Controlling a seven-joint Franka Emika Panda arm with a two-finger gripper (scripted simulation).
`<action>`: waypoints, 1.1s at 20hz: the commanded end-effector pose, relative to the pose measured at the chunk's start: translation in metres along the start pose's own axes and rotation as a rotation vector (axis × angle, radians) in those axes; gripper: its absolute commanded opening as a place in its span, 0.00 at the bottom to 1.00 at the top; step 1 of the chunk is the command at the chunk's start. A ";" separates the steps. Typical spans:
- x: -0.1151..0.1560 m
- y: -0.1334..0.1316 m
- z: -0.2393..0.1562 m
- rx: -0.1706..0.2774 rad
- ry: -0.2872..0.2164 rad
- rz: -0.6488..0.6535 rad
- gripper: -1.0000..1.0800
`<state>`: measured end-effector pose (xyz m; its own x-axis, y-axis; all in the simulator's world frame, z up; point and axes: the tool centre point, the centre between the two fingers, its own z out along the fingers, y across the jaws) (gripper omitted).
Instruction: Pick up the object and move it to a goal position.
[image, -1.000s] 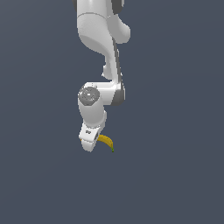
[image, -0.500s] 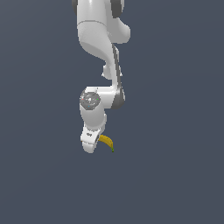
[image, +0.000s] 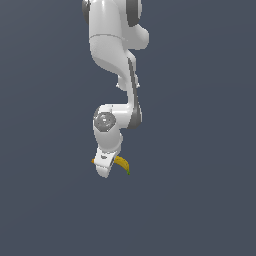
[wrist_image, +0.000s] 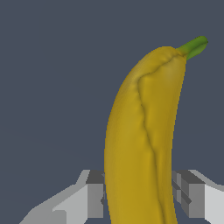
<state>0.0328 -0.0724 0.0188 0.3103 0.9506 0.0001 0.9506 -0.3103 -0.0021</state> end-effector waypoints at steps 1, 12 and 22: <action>-0.001 0.001 0.000 -0.002 0.000 0.002 0.00; 0.004 0.000 -0.002 -0.001 0.001 0.000 0.00; 0.075 -0.005 -0.042 -0.001 0.001 0.000 0.00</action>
<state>0.0470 -0.0145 0.0512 0.3113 0.9503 -0.0004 0.9503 -0.3113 -0.0037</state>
